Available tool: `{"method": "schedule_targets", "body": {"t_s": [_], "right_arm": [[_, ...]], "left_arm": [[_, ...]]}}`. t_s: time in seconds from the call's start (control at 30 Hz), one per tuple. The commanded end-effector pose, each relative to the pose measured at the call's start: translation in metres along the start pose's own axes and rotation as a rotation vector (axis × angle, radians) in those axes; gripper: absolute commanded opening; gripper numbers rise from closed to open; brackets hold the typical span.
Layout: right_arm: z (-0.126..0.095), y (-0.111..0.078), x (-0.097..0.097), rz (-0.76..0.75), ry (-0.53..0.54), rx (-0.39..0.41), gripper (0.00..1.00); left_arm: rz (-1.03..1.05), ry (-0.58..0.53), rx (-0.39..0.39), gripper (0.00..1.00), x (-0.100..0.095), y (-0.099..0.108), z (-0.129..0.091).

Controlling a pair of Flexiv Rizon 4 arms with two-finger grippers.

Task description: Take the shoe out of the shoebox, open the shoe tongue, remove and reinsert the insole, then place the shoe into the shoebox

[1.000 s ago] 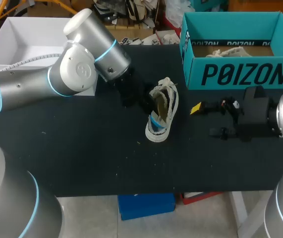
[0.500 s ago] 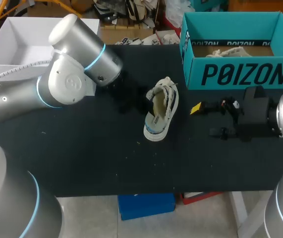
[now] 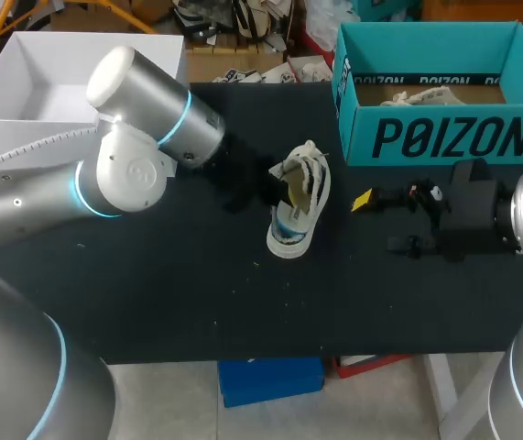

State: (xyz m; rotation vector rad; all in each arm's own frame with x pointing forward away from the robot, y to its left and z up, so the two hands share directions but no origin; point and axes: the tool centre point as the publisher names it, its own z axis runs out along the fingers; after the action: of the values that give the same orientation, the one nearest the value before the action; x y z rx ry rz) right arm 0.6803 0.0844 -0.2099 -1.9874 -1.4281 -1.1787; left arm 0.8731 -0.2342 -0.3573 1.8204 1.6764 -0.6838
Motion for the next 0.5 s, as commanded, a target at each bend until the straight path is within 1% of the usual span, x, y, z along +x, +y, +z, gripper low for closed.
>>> {"method": "schedule_targets", "body": {"t_s": [0.03, 0.23, 0.37, 0.5], "right_arm": [[-0.002, -0.001, 0.000, -0.001, 0.002, 0.001, 1.00], [-0.002, -0.001, 0.000, -0.001, 0.002, 0.001, 1.00], [-0.002, -0.001, 0.000, -0.001, 0.002, 0.001, 1.00], [-0.002, -0.001, 0.000, -0.001, 0.002, 0.001, 1.00]], "left_arm": [[0.008, -0.021, -0.015, 0.00, 0.001, 0.007, 0.009], [0.004, -0.051, -0.020, 0.00, -0.003, 0.008, 0.008], [-0.012, -0.090, 0.002, 0.00, -0.005, 0.000, 0.002], [-0.058, -0.154, 0.017, 0.00, -0.008, -0.010, -0.011]]}}
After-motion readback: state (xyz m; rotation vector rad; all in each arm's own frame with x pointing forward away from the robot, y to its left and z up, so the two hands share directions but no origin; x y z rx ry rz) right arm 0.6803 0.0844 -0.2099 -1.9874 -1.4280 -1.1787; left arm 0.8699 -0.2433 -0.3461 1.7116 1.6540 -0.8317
